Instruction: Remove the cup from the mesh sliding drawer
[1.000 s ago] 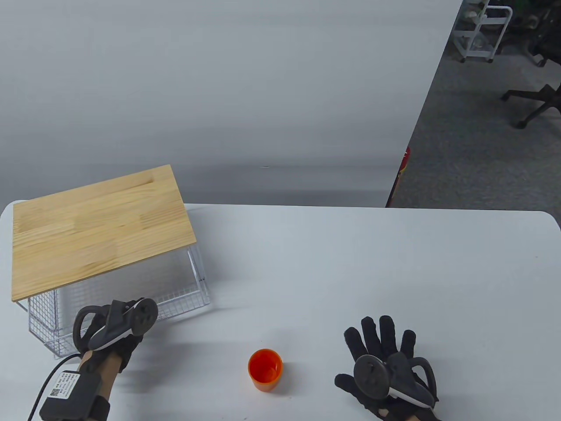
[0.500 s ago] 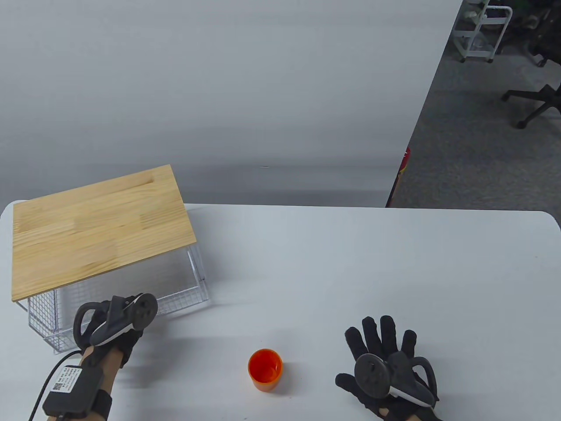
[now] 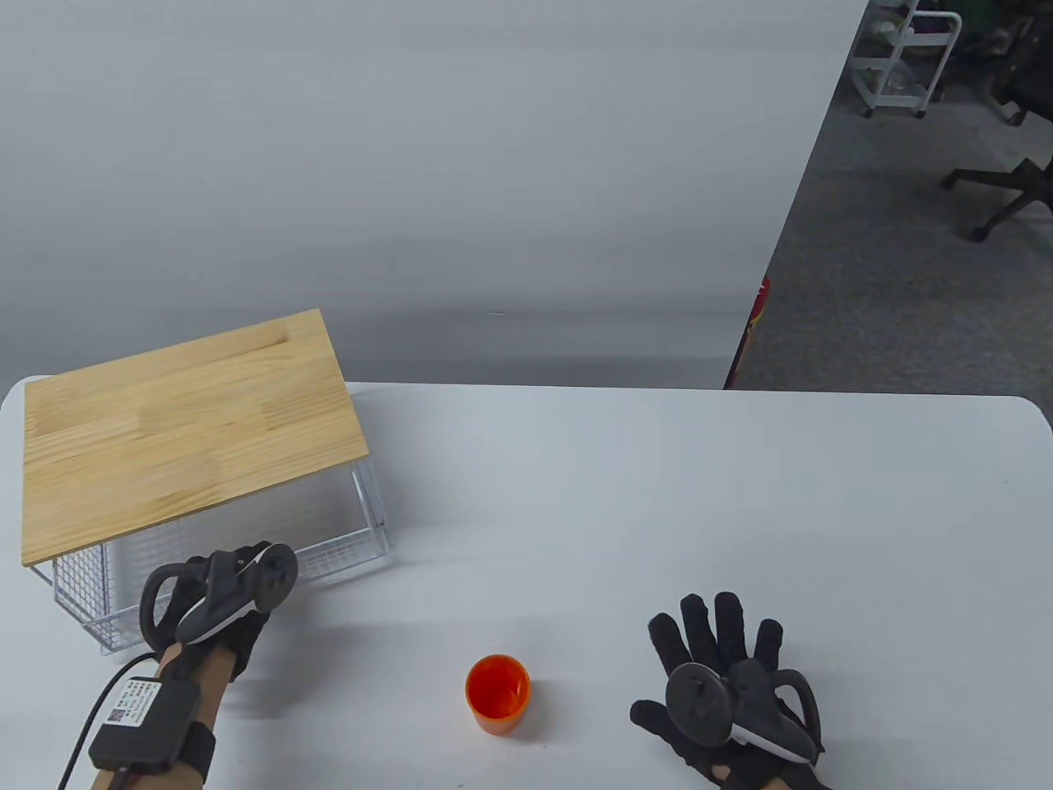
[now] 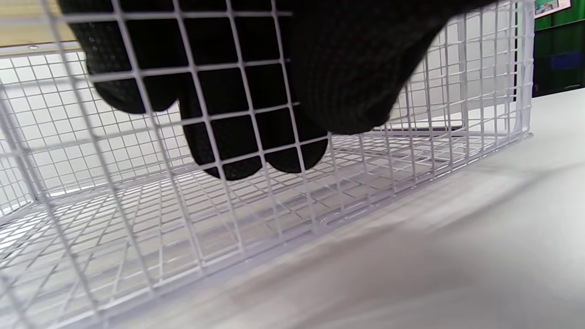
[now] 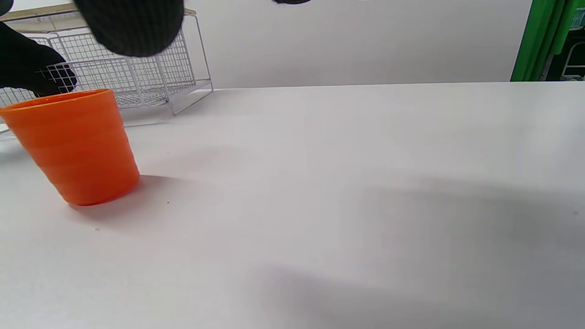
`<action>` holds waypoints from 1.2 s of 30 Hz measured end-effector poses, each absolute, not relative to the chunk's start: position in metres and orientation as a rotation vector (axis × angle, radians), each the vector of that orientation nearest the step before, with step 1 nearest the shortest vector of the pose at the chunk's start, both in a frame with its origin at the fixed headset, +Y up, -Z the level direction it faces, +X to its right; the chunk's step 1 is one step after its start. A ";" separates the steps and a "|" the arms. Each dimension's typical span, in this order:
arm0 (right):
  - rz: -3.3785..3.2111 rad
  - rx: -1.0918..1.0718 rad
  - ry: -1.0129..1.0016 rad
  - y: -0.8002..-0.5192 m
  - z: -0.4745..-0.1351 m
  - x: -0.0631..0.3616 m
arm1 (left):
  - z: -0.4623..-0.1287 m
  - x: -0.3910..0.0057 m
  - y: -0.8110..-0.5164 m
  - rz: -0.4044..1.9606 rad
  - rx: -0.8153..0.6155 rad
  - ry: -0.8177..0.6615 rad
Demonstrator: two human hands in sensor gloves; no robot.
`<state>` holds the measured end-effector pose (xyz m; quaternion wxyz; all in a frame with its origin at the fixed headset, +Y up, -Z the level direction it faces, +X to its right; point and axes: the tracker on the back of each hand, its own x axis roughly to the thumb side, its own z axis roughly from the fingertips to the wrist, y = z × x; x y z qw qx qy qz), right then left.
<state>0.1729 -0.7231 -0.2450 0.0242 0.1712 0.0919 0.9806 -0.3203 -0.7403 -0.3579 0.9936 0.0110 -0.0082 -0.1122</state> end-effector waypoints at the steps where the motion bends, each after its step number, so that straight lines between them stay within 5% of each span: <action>1: 3.035 0.529 0.284 -0.723 -0.245 0.173 | -0.359 -0.321 -0.740 -0.227 0.024 -0.015; 36: 3.033 0.502 0.292 -0.724 -0.247 0.176 | -0.386 -0.325 -0.747 -0.241 0.053 0.065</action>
